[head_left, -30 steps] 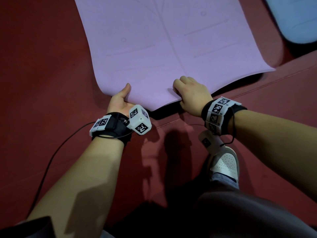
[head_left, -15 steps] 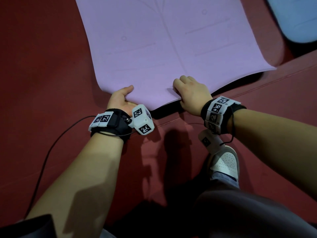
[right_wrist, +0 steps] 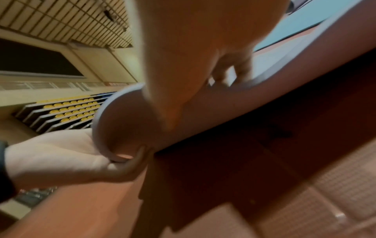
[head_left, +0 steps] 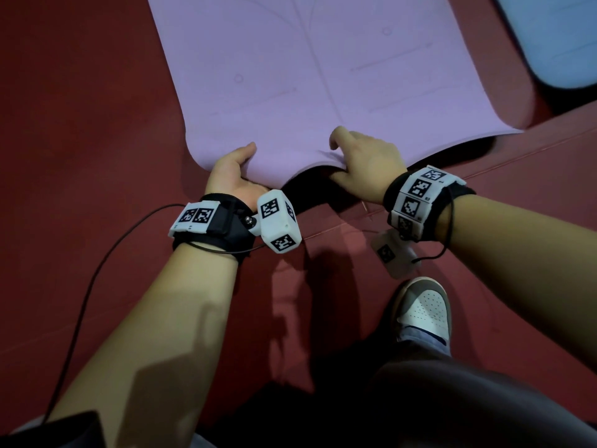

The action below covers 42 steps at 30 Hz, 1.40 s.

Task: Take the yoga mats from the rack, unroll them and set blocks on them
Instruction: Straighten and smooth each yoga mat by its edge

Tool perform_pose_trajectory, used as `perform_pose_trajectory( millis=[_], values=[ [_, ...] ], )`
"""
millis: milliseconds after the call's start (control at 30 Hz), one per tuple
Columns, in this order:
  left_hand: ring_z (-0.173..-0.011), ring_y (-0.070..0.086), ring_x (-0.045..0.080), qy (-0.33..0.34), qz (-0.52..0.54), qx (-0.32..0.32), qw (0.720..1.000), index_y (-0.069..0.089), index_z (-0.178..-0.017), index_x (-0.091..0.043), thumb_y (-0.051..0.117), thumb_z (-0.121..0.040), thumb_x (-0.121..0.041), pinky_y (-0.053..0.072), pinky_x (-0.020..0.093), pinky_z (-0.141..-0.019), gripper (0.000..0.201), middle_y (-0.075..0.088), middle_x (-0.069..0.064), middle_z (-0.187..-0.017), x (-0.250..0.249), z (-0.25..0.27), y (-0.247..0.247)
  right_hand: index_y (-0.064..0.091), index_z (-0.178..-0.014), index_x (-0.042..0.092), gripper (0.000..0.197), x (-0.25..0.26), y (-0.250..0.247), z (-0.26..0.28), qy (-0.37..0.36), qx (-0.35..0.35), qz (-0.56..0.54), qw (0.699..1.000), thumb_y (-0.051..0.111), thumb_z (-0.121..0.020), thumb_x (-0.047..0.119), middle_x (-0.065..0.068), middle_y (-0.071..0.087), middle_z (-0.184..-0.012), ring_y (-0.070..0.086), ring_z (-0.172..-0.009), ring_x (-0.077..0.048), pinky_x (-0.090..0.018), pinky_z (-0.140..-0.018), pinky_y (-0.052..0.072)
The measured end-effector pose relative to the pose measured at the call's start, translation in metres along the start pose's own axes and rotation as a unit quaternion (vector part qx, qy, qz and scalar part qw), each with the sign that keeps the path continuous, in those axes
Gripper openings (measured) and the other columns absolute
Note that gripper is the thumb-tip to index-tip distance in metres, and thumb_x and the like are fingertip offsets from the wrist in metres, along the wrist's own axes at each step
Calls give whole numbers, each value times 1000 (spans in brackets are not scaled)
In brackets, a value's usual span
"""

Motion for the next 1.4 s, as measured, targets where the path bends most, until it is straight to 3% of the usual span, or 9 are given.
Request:
perform_pose_trajectory(
  millis=[200, 367, 500, 600, 767, 933, 1100, 1267, 1400],
  values=[
    [-103, 68, 40, 24, -36, -90, 995, 62, -119, 0, 63, -91, -12, 47, 59, -97, 30, 70, 21, -112, -6, -20, -16, 49, -135, 33, 79, -11, 12, 11, -66, 53, -85, 993, 44, -73, 81, 0, 51, -115, 55, -106, -23, -39, -82, 50],
    [-97, 67, 43, 56, -106, -266, 957, 55, -128, -15, 91, -39, -15, 49, 67, -83, 96, 65, 17, -124, -12, -93, -61, 51, -135, 22, 62, -22, 18, 16, -63, 76, 3, 995, 71, -79, 39, -8, 52, -119, 50, -109, -31, -42, -83, 48],
    [-138, 37, 36, 147, -254, -365, 884, 1, -155, -11, 85, -72, -22, 37, 51, -110, 118, 16, 18, -161, 0, -45, -40, 60, -116, 15, 44, -46, 20, 26, -30, 34, 70, 996, 65, -73, 17, -11, 54, -109, 50, -98, -34, -40, -79, 38],
    [-149, 18, 35, 240, -370, -388, 809, -5, -157, -18, 75, -70, -17, 23, 52, -119, 118, 3, 12, -164, 8, -42, -43, 66, -100, 12, 31, -64, 19, 33, 3, -19, 94, 995, 65, -69, 10, -14, 58, -100, 53, -90, -36, -41, -74, 38],
    [-152, -2, 24, 253, -709, -228, 618, 24, -155, -30, 64, -83, -16, 0, 59, -118, 83, 2, 2, -166, 30, -47, 0, 68, -102, 15, 27, -96, 9, 43, 71, -46, 111, 990, 68, -75, 17, -14, 59, -103, 52, -96, -38, -44, -80, 40],
    [-134, 44, 28, 272, -759, -74, 587, 65, -126, -34, 60, -88, -42, 37, 44, -111, 40, 53, 1, -143, 70, -62, 55, 67, -111, 15, 30, -133, 1, 51, 168, -50, 56, 983, 53, -85, 13, -13, 56, -115, 48, -107, -37, -43, -90, 38],
    [-128, 41, 30, 281, -819, -35, 500, 63, -124, -36, 63, -82, -58, 38, 51, -103, 47, 52, 0, -133, 112, -71, 114, 63, -120, 17, 33, -176, -5, 62, 287, -54, 0, 957, 49, -89, 19, -12, 52, -126, 44, -118, -36, -44, -96, 37],
    [-115, 43, 33, 305, -883, -32, 355, 51, -128, -24, 65, -80, -15, 43, 41, -80, 50, 43, 10, -127, 135, -90, 150, 58, -123, 20, 39, -210, -10, 68, 304, -50, 14, 951, 54, -85, 14, -9, 51, -126, 43, -120, -33, -44, -97, 36],
    [-97, 55, 37, 292, -902, -52, 315, 48, -126, -15, 53, -87, -4, 39, 38, -63, 41, 40, 16, -125, 131, -96, 164, 57, -127, 22, 38, -230, -20, 66, 309, -61, 28, 949, 57, -90, 24, -10, 50, -128, 44, -119, -34, -45, -96, 36]
  ],
)
Point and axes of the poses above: each hand's wrist, its own z-axis away from the middle knuckle, its own y-axis out of the palm, x = y × z, the point moved 2 cm from there along -z, towards the middle knuckle
